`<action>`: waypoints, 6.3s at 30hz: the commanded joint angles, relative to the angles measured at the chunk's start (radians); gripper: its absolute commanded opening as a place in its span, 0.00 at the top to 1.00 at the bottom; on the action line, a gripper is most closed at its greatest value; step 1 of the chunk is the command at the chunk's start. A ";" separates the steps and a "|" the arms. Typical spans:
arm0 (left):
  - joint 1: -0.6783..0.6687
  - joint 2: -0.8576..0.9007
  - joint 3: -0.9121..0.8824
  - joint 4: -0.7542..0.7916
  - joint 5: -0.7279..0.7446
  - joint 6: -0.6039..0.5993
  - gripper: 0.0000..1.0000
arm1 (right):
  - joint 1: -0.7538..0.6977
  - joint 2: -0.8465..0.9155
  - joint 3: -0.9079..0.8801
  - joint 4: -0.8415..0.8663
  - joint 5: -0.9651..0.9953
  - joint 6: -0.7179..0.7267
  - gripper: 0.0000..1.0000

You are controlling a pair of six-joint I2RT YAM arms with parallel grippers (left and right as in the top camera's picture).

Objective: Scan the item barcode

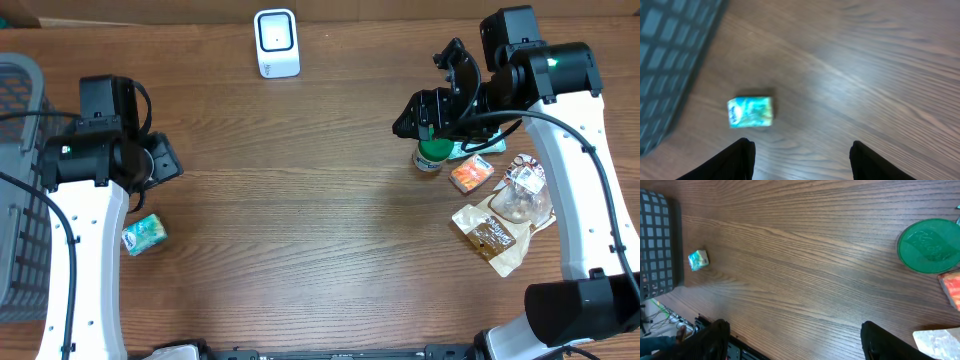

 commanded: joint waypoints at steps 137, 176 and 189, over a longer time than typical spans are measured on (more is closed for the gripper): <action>-0.415 0.353 0.159 0.223 0.354 0.423 0.47 | 0.005 -0.004 -0.003 0.003 0.032 -0.005 0.17; -0.590 0.628 0.047 0.274 0.510 0.917 0.83 | 0.005 -0.004 -0.003 0.019 0.032 -0.004 0.16; -0.585 0.628 -0.042 0.450 0.273 0.729 0.85 | 0.005 -0.004 -0.003 0.018 0.032 -0.004 0.16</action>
